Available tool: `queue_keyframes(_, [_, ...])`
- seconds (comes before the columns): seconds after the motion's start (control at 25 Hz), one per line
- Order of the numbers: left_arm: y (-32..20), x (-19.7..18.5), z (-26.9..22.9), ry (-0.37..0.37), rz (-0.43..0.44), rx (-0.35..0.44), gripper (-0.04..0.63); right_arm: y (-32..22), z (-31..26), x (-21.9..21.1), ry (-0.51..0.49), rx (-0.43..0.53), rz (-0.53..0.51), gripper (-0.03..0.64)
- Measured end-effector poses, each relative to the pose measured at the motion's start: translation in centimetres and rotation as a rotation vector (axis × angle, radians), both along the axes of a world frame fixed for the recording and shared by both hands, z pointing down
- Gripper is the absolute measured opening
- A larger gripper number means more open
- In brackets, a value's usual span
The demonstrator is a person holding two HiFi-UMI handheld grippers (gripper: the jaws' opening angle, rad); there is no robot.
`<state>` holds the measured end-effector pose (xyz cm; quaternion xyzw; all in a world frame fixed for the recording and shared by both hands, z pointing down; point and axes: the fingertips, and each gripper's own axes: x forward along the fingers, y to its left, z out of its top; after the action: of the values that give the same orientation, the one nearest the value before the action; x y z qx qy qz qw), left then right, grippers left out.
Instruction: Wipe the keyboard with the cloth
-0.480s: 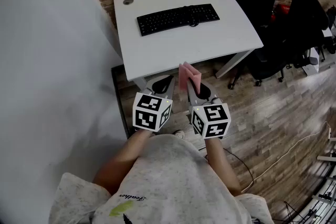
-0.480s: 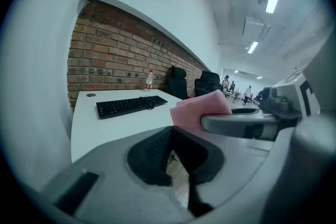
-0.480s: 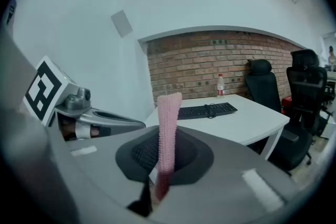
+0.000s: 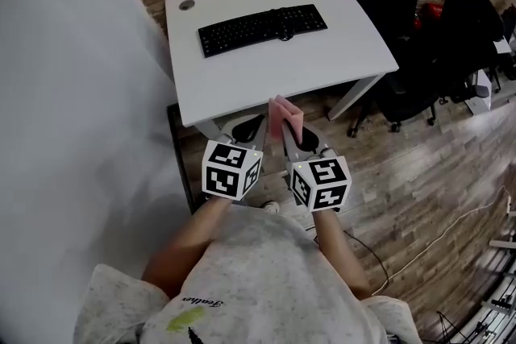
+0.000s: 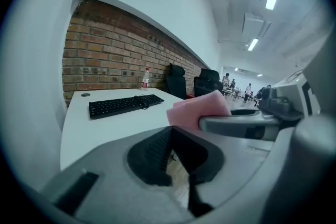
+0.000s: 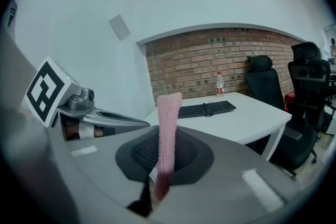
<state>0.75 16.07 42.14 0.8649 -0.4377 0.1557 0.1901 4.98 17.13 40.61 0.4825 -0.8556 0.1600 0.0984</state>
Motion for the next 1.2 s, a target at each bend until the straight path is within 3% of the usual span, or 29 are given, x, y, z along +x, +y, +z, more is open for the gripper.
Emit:
queue_keyframes(0.4, [-1.8, -0.1, 1.2, -0.004, -0.033, -0.026, -0.006, -1.8, 1.4, 0.5, -0.002, -0.032, -0.024, 0.023])
queue_keyframes(0.72, [-6.3, -0.7, 2.8, 0.010, -0.074, -0.040, -0.006, -6.2, 2.8, -0.1, 0.018, -0.048, -0.076, 0.023])
queue_keyframes(1.2, [-14.8, -5.7, 3.8, -0.013, -0.183, -0.070, -0.006, -14.6, 4.2, -6.1, 0.057, -0.074, -0.250, 0.023])
